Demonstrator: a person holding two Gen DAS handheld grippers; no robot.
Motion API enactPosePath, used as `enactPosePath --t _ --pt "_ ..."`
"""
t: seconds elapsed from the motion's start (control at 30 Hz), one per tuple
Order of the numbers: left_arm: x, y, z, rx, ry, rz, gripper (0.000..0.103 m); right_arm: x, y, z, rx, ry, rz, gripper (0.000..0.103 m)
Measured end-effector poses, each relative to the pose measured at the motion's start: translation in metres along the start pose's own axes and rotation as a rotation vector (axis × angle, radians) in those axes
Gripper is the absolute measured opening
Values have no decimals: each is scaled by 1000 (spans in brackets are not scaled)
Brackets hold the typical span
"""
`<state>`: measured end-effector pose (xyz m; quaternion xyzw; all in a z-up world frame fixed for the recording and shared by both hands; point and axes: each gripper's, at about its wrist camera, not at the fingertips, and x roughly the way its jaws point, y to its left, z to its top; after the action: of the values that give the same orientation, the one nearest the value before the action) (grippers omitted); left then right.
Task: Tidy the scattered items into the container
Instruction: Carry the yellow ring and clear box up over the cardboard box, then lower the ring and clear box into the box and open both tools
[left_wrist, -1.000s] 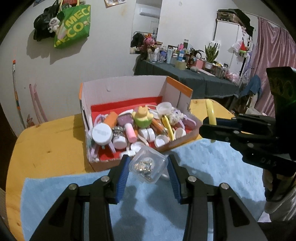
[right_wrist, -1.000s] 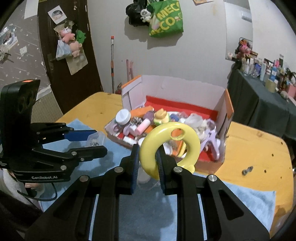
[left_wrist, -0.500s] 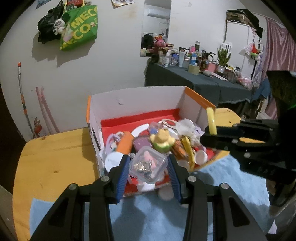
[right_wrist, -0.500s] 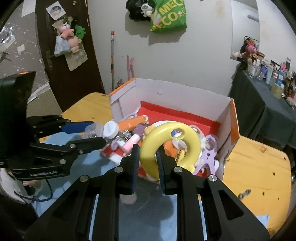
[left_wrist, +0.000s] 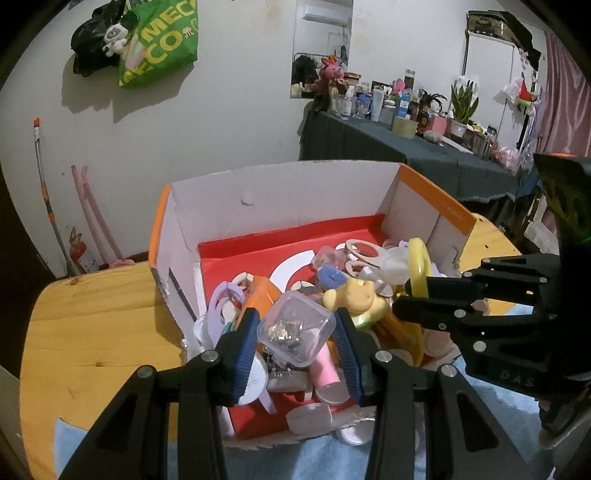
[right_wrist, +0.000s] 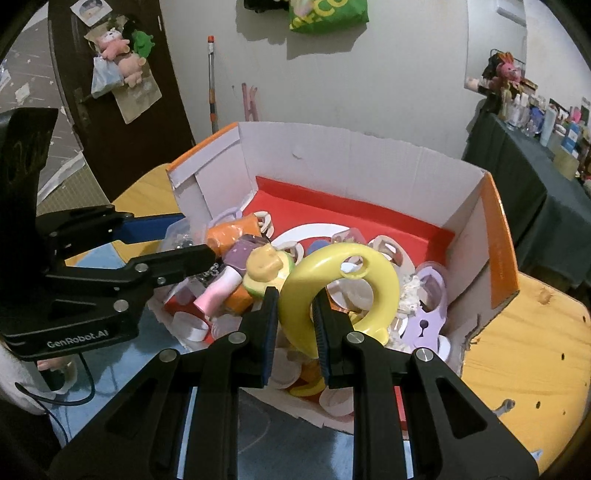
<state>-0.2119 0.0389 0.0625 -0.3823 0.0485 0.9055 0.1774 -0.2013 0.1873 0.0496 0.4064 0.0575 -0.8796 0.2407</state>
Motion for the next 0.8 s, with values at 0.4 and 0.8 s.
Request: enactPosePath --t 0.4,0.8 --pt "15 3 -4 -10 19 7 44 7 -6 1 12 23 5 18" --pt "19 5 -4 -17 27 -2 44 13 -6 2 22 34 20 18"
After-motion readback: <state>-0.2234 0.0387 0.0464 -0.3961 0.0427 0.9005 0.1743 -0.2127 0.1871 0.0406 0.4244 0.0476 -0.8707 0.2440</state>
